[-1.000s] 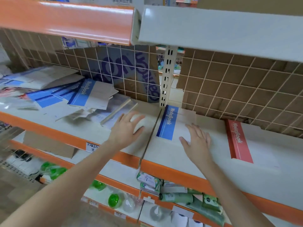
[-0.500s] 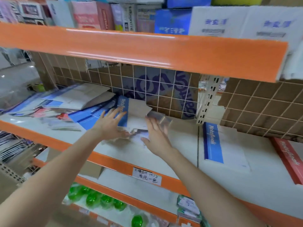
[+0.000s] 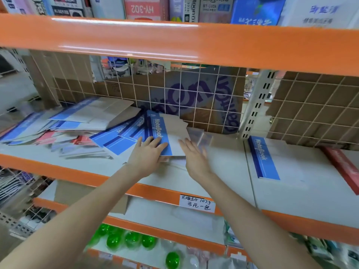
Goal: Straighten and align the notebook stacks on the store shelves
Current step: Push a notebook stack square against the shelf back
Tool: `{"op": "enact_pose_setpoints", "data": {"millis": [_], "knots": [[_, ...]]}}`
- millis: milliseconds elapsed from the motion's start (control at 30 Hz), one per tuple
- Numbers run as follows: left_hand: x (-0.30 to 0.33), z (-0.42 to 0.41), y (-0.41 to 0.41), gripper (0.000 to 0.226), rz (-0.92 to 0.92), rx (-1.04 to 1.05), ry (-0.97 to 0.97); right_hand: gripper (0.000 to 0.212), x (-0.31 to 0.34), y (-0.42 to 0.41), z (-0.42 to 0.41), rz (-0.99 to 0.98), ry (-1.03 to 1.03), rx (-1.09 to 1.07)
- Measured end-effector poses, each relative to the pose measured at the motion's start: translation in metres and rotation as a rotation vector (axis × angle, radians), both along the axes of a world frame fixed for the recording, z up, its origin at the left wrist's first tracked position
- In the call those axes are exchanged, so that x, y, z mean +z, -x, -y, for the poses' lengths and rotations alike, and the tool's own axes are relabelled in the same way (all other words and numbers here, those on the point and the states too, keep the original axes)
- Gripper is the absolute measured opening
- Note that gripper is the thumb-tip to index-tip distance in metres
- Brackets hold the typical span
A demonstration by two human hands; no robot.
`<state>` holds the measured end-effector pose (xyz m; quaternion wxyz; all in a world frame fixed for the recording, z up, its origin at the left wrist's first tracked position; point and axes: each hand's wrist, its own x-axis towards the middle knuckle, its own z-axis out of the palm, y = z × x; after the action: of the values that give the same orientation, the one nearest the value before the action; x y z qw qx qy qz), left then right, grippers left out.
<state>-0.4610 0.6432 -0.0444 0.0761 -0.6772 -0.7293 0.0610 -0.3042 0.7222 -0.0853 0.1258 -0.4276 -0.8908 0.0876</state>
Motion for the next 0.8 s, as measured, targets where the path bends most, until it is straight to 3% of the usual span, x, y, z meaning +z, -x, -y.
{"op": "enact_pose_setpoints", "data": {"millis": [67,200,400,633,800], "knots": [[-0.002,0.003,-0.011,0.057,-0.019,-0.050,-0.037,0.074,-0.001,-0.011,0.003,-0.055,-0.020,-0.006],[0.003,0.004,-0.043,0.064,0.113,-0.171,-0.210,0.074,0.007,-0.047,0.006,-0.169,-0.110,-0.041],[0.002,-0.010,-0.118,0.069,0.226,-0.402,-0.443,0.070,0.022,-0.131,0.014,-0.290,-0.359,-0.178],[-0.008,-0.040,-0.224,0.063,0.223,-0.575,-0.481,0.071,0.012,-0.247,0.015,-0.151,-0.377,-0.322],[-0.025,-0.056,-0.274,0.058,0.220,-0.610,-0.500,0.076,-0.003,-0.300,0.003,0.002,-0.261,-0.372]]}}
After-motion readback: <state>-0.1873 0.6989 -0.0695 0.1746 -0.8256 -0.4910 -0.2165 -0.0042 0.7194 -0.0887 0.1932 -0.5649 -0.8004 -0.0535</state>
